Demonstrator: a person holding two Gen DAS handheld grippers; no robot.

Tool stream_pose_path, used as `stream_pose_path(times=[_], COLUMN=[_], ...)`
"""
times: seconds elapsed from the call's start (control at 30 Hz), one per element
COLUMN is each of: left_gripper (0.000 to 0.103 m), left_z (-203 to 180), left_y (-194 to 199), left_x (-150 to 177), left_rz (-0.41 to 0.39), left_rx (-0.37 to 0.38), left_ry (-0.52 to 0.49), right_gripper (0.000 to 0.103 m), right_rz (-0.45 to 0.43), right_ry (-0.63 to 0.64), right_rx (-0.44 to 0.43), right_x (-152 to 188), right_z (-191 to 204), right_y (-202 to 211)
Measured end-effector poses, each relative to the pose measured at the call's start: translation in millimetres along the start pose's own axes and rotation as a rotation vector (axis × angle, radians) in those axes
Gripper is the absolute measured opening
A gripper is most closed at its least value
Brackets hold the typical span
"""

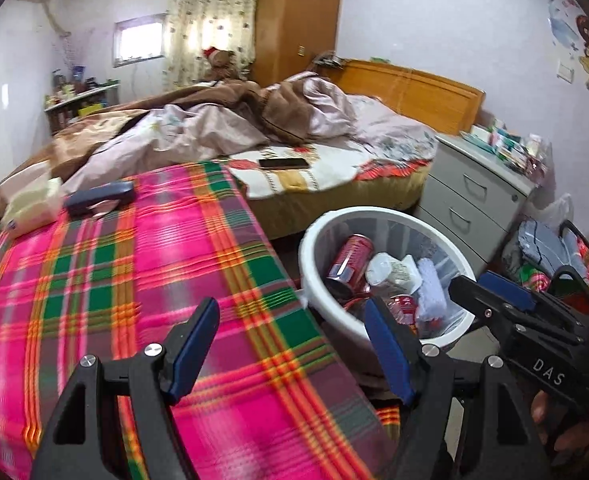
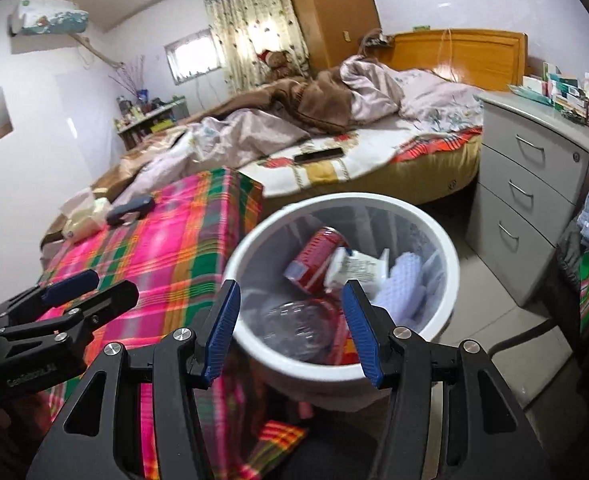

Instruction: Collect trash

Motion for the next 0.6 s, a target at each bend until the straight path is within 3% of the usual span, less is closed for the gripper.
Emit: stream_pose_path(times=[0.33, 0.47, 0.6], left_gripper=[0.076, 0.076, 0.076], left_z=[24, 27, 31], left_y=[32, 39, 42], left_x=[30, 39, 47], left_rz=[-0.065, -0.082, -0.086], left_rx=[-0.072, -0.159, -0.165], left_ry=[0.052, 0.054, 0.063], right_gripper=[0.055, 0.055, 0.055], right_rz=[-0.067, -0.088, -0.103], right_ry=[0.059, 0.076, 0.081], right_rx=[0.018, 0.033, 0.027], right_x=[20, 26, 31], right_z=[25, 31, 37], right_y=[15, 19, 23])
Point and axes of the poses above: each gripper's, at about its wrist camera, not at the fingertips, and y roughly against the way its jaws point, z to its left, x to its underside, the point moved 3 cm from there along -y, roughly the way its jaws point, and after that the axes turned 5 degrees about z, right-handed, at the moved point
